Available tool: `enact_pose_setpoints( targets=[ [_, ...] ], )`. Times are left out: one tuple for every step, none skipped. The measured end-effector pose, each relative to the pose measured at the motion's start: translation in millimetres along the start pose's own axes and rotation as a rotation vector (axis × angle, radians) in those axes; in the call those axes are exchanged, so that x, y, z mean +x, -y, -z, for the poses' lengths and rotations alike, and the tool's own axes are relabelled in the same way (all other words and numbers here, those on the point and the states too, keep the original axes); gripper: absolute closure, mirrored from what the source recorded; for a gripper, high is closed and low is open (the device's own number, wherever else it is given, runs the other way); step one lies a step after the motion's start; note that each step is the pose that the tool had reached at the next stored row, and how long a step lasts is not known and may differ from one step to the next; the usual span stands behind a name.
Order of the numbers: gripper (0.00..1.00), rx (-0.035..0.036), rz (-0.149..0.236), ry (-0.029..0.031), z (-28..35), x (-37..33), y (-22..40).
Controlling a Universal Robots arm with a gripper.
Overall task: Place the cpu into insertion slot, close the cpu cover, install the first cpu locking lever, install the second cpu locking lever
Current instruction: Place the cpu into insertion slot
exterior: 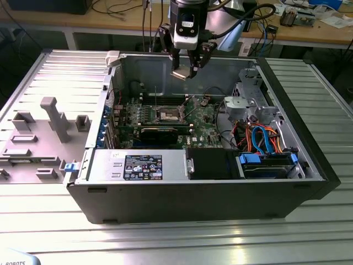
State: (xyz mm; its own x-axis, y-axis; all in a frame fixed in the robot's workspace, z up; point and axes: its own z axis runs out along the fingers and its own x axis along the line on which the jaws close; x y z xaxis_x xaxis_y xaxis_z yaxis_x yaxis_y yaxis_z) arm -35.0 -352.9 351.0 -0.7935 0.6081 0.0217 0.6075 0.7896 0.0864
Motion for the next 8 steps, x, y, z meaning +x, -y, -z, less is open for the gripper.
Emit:
enact_pose_setpoints(
  targets=[
    [0.46, -0.0004, -0.007, 0.0006, -0.6, 0.0, 0.0],
    [0.46, -0.0006, -0.018, 0.0016, -1.1, 0.0, 0.1],
    [0.46, -0.0009, -0.034, 0.003, -1.9, 0.0, 0.1],
    [0.46, -0.0013, -0.051, 0.0044, -2.7, 0.0, 0.2],
    [0.46, -0.0015, -0.063, 0.0054, -3.2, -0.1, 0.2],
    [0.46, -0.0016, -0.071, 0.0062, -3.7, -0.1, 0.3],
    [0.46, -0.0019, -0.087, 0.0077, -4.5, -0.1, 0.4],
    [0.46, -0.002, -0.1, 0.0088, -4.9, -0.1, 0.4]
  ],
)
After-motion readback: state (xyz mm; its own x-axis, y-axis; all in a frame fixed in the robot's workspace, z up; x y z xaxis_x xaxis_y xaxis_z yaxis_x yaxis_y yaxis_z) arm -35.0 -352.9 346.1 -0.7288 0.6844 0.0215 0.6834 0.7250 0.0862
